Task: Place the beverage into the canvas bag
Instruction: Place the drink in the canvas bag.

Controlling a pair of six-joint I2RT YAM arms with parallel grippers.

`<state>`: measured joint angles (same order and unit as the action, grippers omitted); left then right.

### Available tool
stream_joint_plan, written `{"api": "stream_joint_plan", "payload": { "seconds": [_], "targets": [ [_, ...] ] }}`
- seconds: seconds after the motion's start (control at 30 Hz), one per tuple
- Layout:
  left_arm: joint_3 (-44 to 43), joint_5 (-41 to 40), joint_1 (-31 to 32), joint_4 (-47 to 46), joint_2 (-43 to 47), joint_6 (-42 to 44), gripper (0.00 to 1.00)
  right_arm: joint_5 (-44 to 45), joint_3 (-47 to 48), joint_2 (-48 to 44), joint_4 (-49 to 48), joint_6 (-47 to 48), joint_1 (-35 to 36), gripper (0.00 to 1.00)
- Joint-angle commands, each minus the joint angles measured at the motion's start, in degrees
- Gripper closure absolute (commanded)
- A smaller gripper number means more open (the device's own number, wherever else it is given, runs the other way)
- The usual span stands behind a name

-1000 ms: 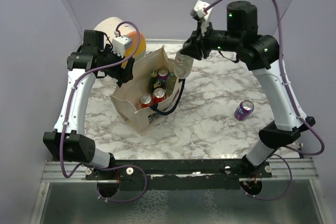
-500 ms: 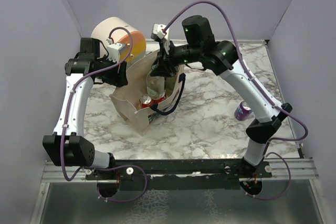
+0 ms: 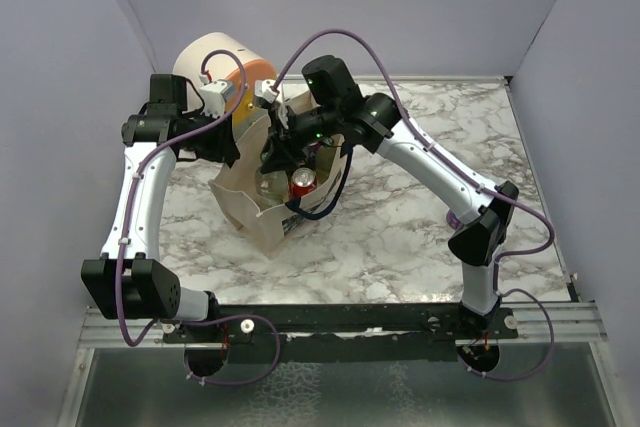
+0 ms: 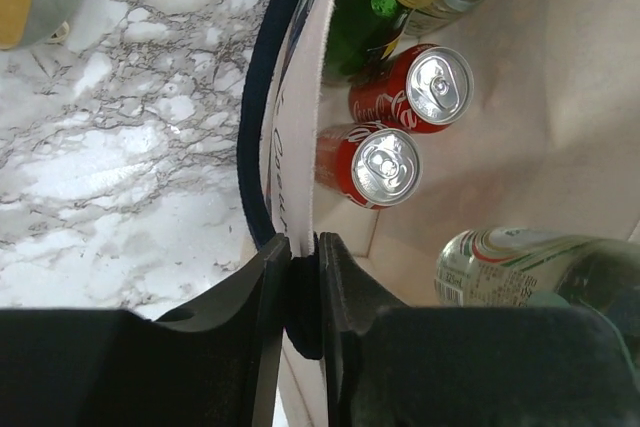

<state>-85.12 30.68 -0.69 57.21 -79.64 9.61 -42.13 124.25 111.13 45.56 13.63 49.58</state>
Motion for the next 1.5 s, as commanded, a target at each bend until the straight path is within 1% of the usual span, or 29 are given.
{"api": "stream_joint_plan", "payload": {
  "seconds": [0.0,0.07,0.2,0.4,0.7,1.07,1.47],
  "targets": [
    [0.78,2.07,-0.35,-1.65,2.05,-0.46,0.83,-7.28,-1.08,-1.82,-10.3,-2.38,1.32,0.99],
    [0.96,2.07,-0.34,-1.9,2.04,-0.58,0.87,-8.22,-2.65,-2.01,-10.89,-2.87,1.61,0.99],
    [1.1,2.23,-0.73,-2.57,1.89,-1.3,1.0,-8.8,-6.56,-2.52,-12.8,-3.06,1.75,0.99],
    [0.66,3.16,-1.5,-3.07,1.7,-2.02,1.0,-7.48,-10.19,-2.13,-14.28,-1.45,1.75,0.99],
    [1.36,3.64,-1.97,-3.15,1.96,-1.33,1.0,-2.82,-13.07,-1.47,-13.23,2.55,1.75,0.99],
    [0.59,4.26,-2.83,-3.77,1.73,-1.27,1.0,1.6,-13.52,1.55,-10.13,6.43,1.74,0.99],
    [0.31,5.36,-2.96,-3.58,1.16,-0.6,1.0,4.33,-13.69,4.61,-7.26,9.68,1.68,0.99]
  ]
}}
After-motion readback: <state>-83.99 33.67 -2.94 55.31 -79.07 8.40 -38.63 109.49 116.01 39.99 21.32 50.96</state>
